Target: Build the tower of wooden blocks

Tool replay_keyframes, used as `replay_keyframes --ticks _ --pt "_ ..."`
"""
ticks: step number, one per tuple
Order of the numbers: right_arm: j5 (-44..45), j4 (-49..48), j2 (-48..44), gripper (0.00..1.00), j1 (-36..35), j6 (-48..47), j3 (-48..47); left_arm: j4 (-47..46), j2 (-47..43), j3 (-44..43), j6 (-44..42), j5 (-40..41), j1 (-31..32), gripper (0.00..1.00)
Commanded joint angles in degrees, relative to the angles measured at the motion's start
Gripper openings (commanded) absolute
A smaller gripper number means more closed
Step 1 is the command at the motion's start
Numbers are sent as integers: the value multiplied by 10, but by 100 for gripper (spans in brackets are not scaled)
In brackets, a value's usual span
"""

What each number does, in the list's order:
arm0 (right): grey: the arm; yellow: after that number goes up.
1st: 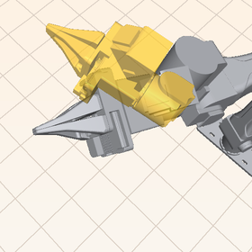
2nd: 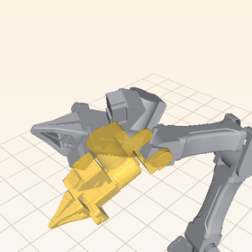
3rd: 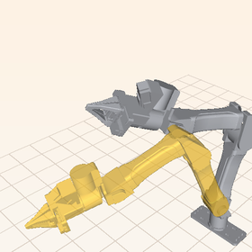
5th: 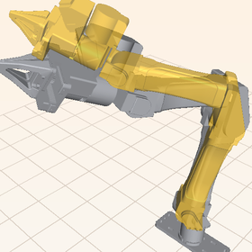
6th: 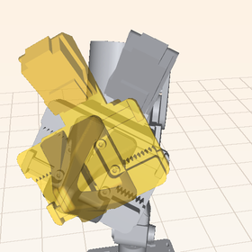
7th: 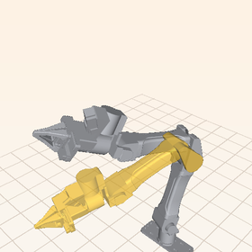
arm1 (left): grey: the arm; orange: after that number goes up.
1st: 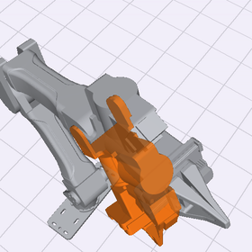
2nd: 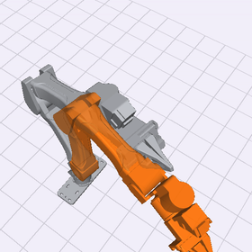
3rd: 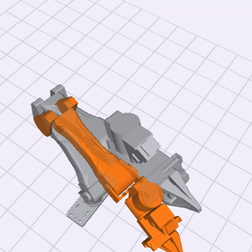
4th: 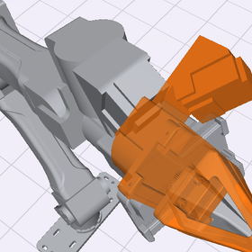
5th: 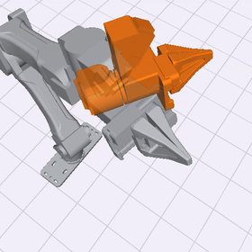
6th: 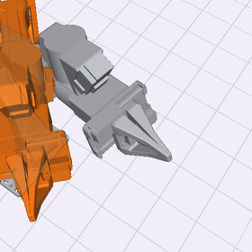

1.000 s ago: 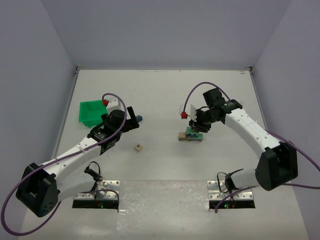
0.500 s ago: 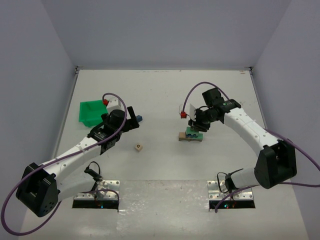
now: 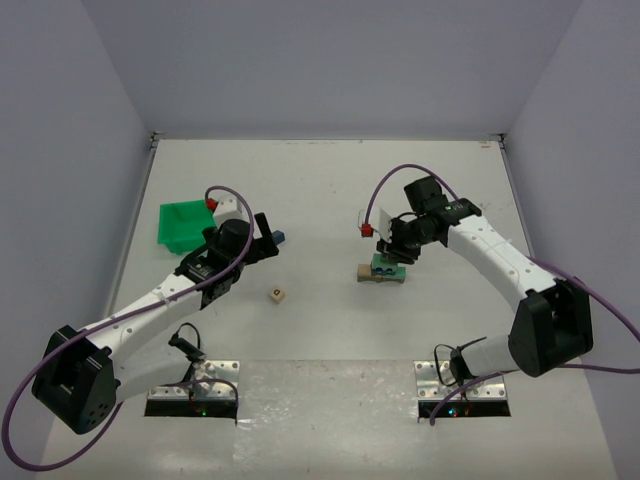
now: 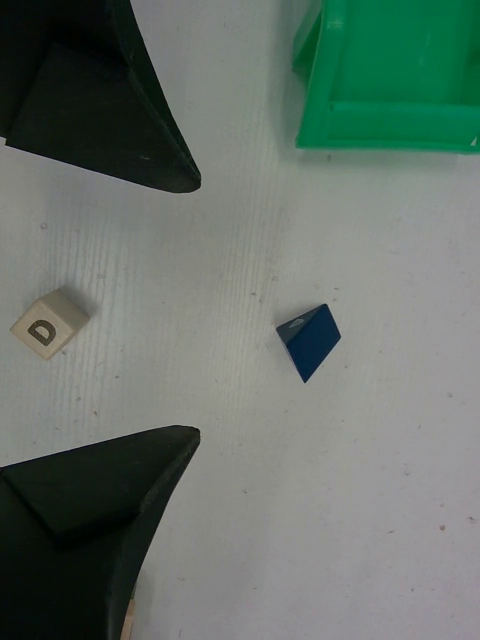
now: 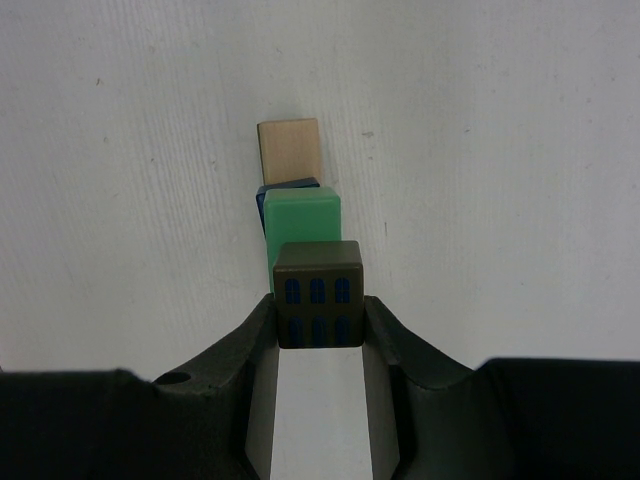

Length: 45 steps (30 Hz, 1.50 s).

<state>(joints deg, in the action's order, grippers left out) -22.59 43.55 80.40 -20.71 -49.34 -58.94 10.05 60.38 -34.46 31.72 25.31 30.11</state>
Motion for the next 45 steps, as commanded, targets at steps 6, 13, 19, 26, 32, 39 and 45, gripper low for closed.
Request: replay_keyframes --ticks 6,13,19,26,32,39,45 --pt "-6 -8 6 23 3 -6 -3 -14 -2 -25 -6 0 5 100" --pt "-3 -9 6 24 2 -5 -3 -14 -1 -24 -6 0 5 100" --pt "-4 -8 4 28 3 -6 -2 -14 -2 -25 -6 -1 6 100" --pt "-1 -10 2 33 3 -6 0 -14 -2 -25 -6 -5 6 100" --pt "1 -10 1 39 2 -6 0 -13 1 -27 -6 -4 6 100" --pt "1 -7 0 45 2 -1 -3 -14 2 -28 -6 -4 5 100" --pt "3 -10 -1 51 2 -1 -1 -13 3 -28 -6 -6 5 100"
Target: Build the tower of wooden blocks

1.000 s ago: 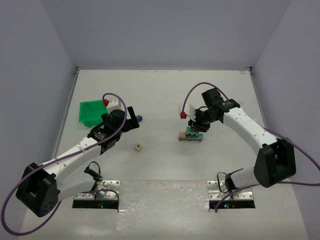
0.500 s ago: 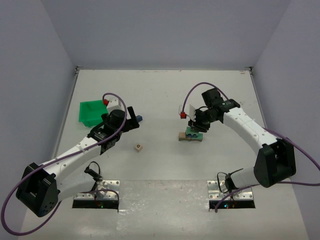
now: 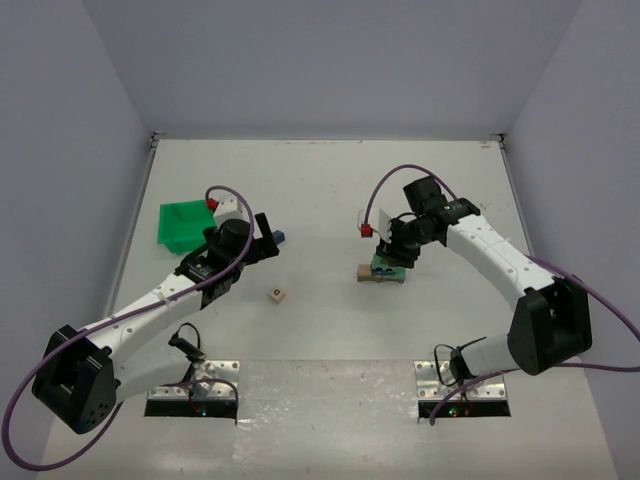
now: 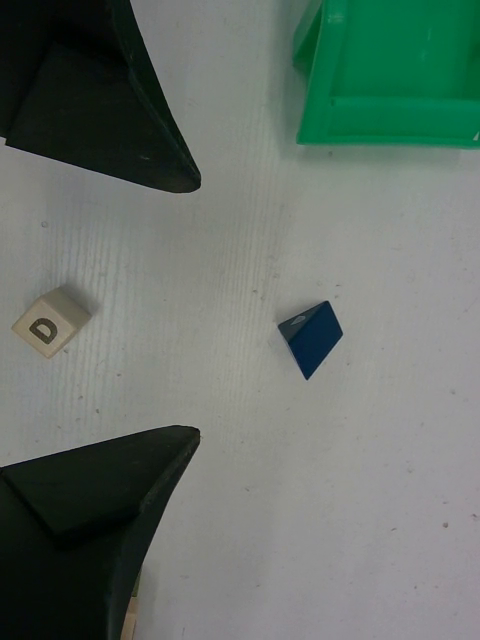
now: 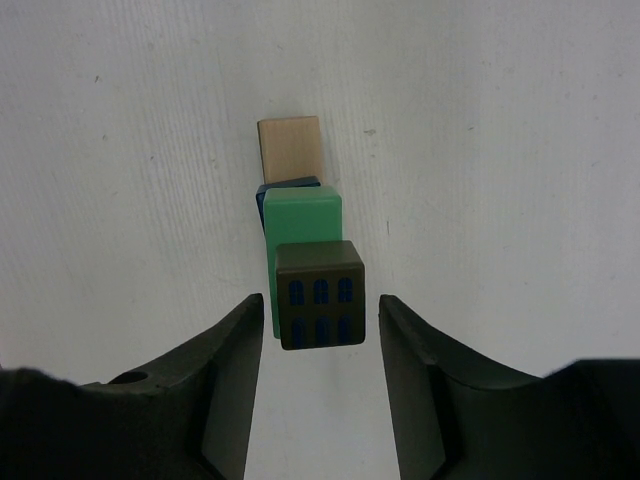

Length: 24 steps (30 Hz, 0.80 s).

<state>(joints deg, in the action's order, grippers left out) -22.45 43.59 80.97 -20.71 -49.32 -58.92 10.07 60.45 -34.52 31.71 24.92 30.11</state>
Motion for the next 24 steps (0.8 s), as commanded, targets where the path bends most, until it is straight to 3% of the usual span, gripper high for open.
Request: replay_keyframes --ticks 1,5,6,7,18,24 --pt "4 -11 -6 54 2 -1 -1 -13 2 -27 -6 -3 6 100" --pt "4 -12 -9 73 2 -1 -3 -14 1 -27 -6 -5 6 100" --pt "3 -11 -9 82 2 -1 -3 -14 1 -27 -6 -6 6 100" --pt "2 -10 -12 98 2 -2 -4 -14 1 -27 -6 -7 6 100" --pt "-31 -8 -62 99 1 15 -40 0 -13 -24 16 -16 6 100" --pt "-38 -35 -89 99 -13 73 -85 34 -18 -22 57 9 6 100"
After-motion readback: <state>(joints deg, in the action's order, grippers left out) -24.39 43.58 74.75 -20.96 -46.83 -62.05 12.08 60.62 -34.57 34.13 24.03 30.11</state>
